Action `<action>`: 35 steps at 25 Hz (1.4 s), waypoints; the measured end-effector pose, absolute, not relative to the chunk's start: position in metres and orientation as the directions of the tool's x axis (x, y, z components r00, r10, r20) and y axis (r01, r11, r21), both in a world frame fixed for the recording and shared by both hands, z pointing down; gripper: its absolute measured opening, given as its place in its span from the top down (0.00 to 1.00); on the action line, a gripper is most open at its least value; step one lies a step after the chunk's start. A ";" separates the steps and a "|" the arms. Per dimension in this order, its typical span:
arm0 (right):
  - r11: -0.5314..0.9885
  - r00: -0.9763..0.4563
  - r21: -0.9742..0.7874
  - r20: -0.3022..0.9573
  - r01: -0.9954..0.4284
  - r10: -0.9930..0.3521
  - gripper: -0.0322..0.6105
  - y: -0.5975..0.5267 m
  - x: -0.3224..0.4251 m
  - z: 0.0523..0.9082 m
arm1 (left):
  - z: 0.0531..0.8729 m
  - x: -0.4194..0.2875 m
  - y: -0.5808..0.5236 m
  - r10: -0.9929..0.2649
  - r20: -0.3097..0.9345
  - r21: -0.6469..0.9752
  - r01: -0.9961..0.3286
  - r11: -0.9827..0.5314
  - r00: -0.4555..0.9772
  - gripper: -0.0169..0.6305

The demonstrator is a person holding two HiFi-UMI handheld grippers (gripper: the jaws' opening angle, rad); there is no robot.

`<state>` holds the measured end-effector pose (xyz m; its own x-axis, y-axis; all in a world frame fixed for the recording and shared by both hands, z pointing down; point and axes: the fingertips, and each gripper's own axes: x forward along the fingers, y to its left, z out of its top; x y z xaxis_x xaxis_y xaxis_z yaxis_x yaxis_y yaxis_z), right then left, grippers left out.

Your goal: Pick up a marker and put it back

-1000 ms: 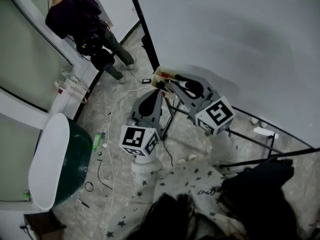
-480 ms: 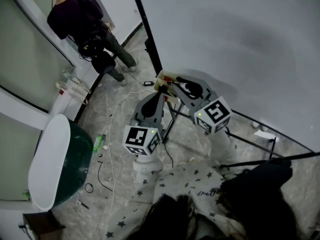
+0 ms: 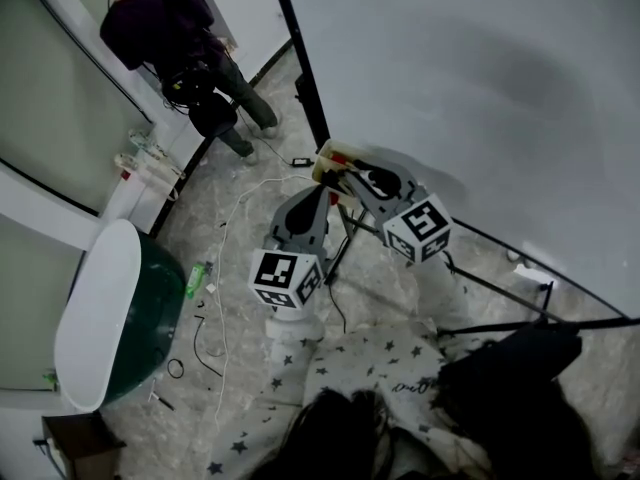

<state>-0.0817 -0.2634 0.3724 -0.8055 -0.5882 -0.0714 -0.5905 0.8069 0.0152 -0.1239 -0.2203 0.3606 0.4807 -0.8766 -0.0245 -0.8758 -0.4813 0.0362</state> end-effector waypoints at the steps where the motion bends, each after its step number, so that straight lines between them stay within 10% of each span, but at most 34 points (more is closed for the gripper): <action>1: 0.808 -0.807 0.014 -0.063 -0.589 -0.588 0.82 -0.265 -0.083 0.377 | 0.362 -0.124 -0.221 -0.877 -0.022 0.036 -0.876 -0.481 0.481 0.97; 35: 0.826 -0.826 -0.016 -0.024 -0.563 -0.563 0.82 -0.268 -0.087 0.451 | 0.435 -0.108 -0.230 -0.865 0.034 0.068 -0.865 -0.498 0.501 0.97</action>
